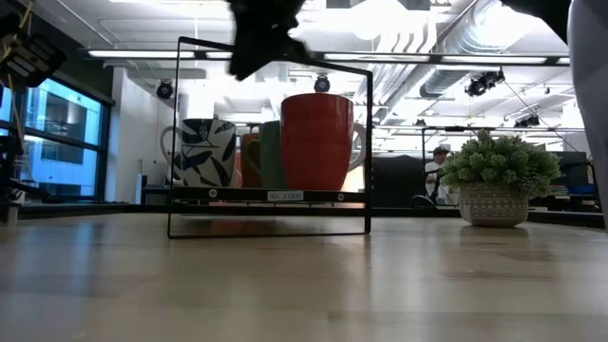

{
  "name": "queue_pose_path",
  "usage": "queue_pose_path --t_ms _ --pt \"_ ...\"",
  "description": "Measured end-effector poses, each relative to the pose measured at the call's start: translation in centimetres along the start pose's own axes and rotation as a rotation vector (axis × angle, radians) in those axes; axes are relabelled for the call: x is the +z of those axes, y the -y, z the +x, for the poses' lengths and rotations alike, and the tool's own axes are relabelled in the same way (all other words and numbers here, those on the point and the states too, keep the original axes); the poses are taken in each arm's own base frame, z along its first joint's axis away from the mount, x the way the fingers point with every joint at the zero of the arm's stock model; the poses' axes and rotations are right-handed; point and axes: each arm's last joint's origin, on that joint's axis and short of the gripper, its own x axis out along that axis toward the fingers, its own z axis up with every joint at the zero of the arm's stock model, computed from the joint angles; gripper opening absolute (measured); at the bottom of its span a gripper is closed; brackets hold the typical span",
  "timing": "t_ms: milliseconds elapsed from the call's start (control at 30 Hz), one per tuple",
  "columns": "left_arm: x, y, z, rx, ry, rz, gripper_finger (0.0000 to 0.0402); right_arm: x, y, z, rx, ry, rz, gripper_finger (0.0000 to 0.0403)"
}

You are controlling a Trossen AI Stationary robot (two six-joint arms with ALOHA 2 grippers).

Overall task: Place coffee mugs
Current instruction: Move the yellow mug to the bottom center

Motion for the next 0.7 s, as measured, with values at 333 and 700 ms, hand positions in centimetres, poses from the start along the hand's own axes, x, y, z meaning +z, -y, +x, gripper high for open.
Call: queue_pose_path --t_ms 333,700 --pt "0.1 0.0 0.0 -0.003 0.007 -0.003 0.001 -2.2 1.8 -10.5 -0.239 -0.029 -0.068 0.0041" --pt "0.5 0.3 0.0 -0.032 0.055 -0.036 0.001 -6.7 -0.1 -16.1 -0.16 -0.122 -0.215 0.0041"
